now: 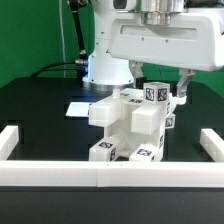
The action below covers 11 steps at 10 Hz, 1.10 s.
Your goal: Assemble chair
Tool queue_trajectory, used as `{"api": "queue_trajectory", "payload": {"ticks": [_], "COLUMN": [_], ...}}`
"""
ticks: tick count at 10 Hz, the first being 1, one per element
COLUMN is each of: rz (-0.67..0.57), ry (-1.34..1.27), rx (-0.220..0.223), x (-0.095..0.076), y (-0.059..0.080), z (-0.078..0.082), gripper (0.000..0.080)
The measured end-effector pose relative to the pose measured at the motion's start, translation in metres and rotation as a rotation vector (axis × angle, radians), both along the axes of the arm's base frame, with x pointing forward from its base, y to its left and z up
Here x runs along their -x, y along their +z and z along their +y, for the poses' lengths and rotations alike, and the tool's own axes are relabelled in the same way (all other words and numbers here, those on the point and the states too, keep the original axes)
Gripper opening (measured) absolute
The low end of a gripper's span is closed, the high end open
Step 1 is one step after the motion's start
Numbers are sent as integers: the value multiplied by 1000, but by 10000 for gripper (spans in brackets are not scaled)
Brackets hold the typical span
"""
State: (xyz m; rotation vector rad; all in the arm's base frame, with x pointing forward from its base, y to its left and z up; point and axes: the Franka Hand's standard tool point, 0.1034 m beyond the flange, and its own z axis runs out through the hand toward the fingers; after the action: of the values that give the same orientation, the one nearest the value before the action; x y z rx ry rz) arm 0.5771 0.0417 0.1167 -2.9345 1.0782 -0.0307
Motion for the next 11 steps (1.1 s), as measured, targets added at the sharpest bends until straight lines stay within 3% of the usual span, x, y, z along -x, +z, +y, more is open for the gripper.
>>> {"api": "queue_trajectory", "payload": {"ticks": [11], "rz": [1], "ry": [758], "rx": [30], "x": [0], "y": [-1], "z": [-2], "gripper": [649]}}
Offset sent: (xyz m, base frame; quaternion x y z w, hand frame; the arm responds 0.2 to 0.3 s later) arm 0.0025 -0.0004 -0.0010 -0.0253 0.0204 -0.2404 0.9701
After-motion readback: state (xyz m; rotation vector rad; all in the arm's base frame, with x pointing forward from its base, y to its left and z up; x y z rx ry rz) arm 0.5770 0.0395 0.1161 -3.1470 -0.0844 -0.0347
